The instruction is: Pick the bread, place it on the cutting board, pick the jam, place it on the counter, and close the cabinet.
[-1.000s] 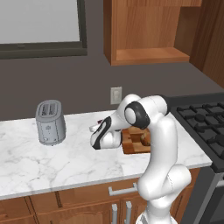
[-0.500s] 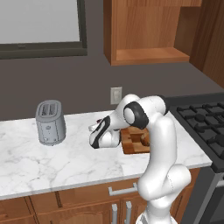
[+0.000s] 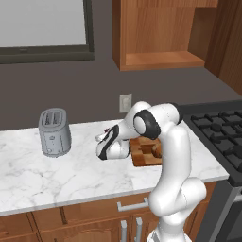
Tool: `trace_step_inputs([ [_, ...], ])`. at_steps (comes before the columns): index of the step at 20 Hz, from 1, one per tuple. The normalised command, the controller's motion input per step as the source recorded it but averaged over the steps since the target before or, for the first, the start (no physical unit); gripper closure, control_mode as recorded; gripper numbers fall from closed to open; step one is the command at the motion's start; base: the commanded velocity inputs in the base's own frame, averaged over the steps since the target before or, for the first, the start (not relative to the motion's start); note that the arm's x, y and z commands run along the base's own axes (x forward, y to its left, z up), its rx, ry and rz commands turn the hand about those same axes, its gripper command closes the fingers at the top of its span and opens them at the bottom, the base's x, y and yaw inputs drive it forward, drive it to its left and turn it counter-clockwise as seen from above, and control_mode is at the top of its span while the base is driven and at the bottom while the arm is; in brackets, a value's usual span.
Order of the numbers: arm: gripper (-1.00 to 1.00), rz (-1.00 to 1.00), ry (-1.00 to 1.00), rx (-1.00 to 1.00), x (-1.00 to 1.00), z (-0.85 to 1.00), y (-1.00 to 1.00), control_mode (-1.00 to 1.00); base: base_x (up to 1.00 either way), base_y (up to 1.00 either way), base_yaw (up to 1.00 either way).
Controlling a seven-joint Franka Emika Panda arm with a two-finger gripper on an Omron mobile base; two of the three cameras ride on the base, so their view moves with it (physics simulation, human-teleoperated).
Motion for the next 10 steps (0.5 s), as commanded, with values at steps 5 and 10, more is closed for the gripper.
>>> trace_step_inputs([
  [5, -1.00, 0.00, 0.00, 0.00, 0.00, -0.13, 0.00, -1.00, 0.00, 0.00, 0.00],
  [10, -1.00, 0.00, 0.00, 0.00, -0.03, -0.07, 0.00, -1.00, 0.00, 0.00, 0.00],
])
